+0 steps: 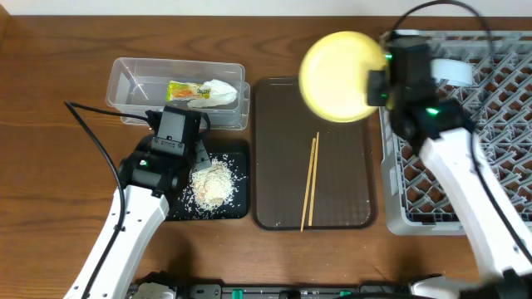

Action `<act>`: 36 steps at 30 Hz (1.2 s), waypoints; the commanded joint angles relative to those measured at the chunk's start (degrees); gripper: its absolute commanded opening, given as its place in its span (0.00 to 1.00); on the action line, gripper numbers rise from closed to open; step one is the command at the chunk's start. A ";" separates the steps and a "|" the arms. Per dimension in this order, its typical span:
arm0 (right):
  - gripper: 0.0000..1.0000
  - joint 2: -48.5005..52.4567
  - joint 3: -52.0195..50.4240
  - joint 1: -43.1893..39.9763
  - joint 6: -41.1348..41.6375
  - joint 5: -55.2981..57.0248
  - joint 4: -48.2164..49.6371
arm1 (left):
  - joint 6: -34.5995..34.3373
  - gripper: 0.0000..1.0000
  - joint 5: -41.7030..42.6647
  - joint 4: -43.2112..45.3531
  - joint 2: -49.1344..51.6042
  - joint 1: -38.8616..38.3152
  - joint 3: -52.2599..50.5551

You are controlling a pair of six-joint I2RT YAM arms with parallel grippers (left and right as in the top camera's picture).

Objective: Sort waste into correct bins and load items into the dishwasher rack
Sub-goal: 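Grasp the yellow plate and stand it upright in the rack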

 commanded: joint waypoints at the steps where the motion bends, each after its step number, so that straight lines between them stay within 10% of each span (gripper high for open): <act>1: 0.01 -3.65 0.33 -3.58 -11.17 16.85 -1.60 | -0.55 0.53 -0.92 -0.07 0.00 0.24 0.22; 8: 0.01 -5.66 0.31 -9.75 -19.15 34.95 -7.15 | -0.55 0.53 -0.92 -0.07 0.00 0.24 0.22; 25: 0.03 4.22 0.04 -13.49 -4.90 30.93 -16.15 | -0.55 0.53 -0.92 -0.09 0.00 0.24 0.22; 31: 0.71 1.95 0.17 -10.88 -2.29 22.77 -12.07 | -0.52 0.53 -0.92 -0.33 0.00 0.24 0.22; 36: 0.77 -3.82 0.17 -6.58 -1.46 6.56 -11.23 | -0.55 0.53 -0.90 -0.50 0.00 0.24 0.22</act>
